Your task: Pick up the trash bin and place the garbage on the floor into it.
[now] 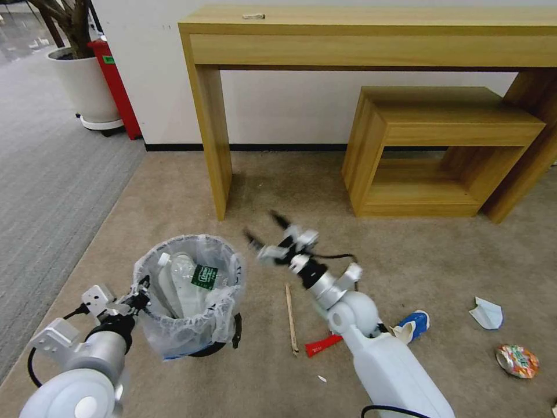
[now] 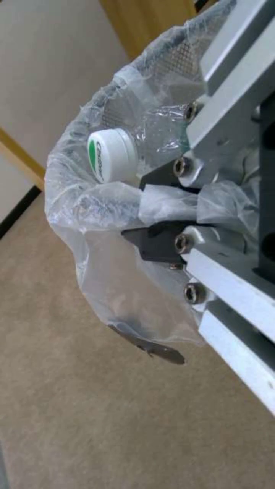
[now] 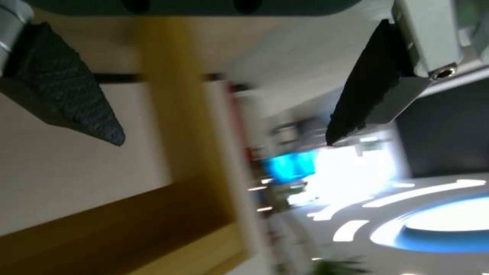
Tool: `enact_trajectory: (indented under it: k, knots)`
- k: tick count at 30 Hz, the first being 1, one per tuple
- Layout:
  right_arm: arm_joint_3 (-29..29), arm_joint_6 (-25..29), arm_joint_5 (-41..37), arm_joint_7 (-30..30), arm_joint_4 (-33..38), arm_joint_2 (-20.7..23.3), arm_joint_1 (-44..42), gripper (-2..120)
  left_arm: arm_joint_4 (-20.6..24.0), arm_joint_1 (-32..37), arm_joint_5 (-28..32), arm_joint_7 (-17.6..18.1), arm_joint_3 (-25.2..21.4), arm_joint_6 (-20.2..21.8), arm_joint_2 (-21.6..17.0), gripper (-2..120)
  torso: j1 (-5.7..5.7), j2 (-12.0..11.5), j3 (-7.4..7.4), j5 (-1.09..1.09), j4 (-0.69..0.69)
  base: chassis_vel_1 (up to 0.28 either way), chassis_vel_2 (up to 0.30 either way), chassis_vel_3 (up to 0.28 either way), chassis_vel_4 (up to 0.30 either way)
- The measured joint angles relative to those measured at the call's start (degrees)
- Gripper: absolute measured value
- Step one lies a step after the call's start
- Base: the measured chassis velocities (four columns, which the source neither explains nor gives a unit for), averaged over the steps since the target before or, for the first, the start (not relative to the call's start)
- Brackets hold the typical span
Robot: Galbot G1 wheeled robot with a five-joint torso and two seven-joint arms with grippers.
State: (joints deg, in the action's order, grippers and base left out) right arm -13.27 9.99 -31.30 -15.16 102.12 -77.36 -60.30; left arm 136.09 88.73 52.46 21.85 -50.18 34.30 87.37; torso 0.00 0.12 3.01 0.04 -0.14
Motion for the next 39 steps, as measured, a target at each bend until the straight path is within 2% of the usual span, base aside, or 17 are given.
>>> enact_trajectory:
  k: [2, 5, 9, 12, 17, 22, 29, 39]
  knots:
    - [-2.1, 0.6, 1.9, 1.4, 0.6, -0.2, -0.6, 100, 0.0, -0.2, 0.2, 0.2, -0.4, 0.0, -0.2, 3, 0.00, 0.0, 0.00, 0.01, 0.00, 0.000, 0.000, 0.000, 0.000]
    - [-9.1, 3.2, 7.3, 2.1, 2.3, -0.2, -3.4, 100, -0.6, -1.1, 0.4, 0.7, -1.7, 0.0, -0.6, 3, 0.00, 0.0, 0.00, 0.01, 0.00, 0.000, 0.000, 0.000, 0.000]
    - [-13.0, 4.3, 8.3, 2.0, 4.0, 0.3, -6.2, 100, -1.0, -1.3, 0.3, 0.8, -2.4, 0.0, -0.8, 3, 0.00, 0.0, 0.00, 0.00, -0.01, 0.000, 0.000, 0.000, 0.000]
    - [-18.2, 6.0, 8.3, 3.0, 5.8, 0.4, -10.5, 100, -1.6, -1.8, 0.3, 0.8, -3.1, 0.0, -0.9, 3, 0.00, 0.0, 0.00, 0.01, -0.01, 0.000, 0.000, 0.000, 0.000]
    - [-22.6, 8.2, 7.7, 2.2, 7.0, 0.3, -15.6, 100, -2.2, -2.2, 0.3, 0.8, -4.5, -0.2, -1.3, 3, 0.00, 0.0, 0.00, 0.01, 0.00, 0.000, 0.000, 0.000, 0.000]
    - [-24.1, 7.8, 8.0, 1.5, 7.6, 0.0, -17.5, 100, -1.9, -2.0, 0.5, 0.4, -4.5, -0.2, -1.3, 3, 0.00, 0.0, 0.00, 0.01, 0.00, 0.000, 0.000, 0.000, 0.000]
    - [-25.7, 2.5, 11.3, 4.8, 9.7, -0.5, -18.8, 100, -0.7, -1.0, 1.4, 0.0, -5.2, -0.3, -1.5, 3, 0.00, 0.0, 0.00, 0.00, 0.00, 0.000, 0.000, 0.000, 0.000]
    - [-22.9, -1.4, 14.1, 9.6, 10.0, -0.9, -19.6, 100, -0.2, -0.2, 2.5, -0.1, -6.4, -0.3, -1.8, 3, 0.00, 0.0, 0.00, 0.00, 0.00, 0.000, 0.000, 0.000, 0.000]
